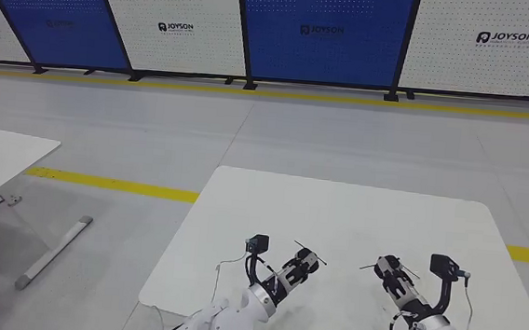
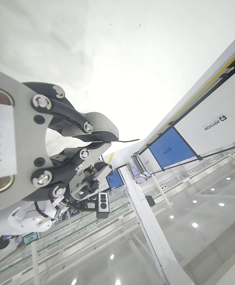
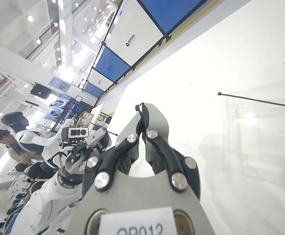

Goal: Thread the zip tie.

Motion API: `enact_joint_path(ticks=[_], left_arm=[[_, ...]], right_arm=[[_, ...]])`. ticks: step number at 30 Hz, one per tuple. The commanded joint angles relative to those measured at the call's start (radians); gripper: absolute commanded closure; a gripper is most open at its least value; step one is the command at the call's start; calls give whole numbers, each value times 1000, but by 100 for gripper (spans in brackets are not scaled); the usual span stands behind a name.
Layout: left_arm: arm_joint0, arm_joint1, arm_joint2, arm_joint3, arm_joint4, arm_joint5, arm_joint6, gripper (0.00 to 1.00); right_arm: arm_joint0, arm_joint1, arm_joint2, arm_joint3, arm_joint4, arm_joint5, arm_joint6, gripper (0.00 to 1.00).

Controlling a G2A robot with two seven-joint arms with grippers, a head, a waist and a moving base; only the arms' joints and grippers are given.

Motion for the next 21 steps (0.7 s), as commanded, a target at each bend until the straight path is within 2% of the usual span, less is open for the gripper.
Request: enact_joint_path(ticks=[1, 5, 8, 11, 15, 21], left_arm=[[0, 0, 0, 0, 0, 0, 0, 100], [0, 0, 0, 0, 0, 0, 0, 100], [0, 0, 0, 0, 0, 0, 0, 100], [0, 0, 0, 0, 0, 0, 0, 100], [0, 0, 0, 0, 0, 0, 0, 100], [0, 0, 0, 0, 0, 0, 0, 100]], right_arm=[[0, 0, 0, 0, 0, 0, 0, 100], [0, -1, 2, 1, -4, 2, -8, 100], [-10, -7, -7, 7, 3, -42, -39, 100], [-18, -18, -33, 21, -27, -48, -121, 100], [-40, -32, -67, 0, -110, -18, -270, 100], [-40, -32, -67, 0, -110, -18, -270, 100]])
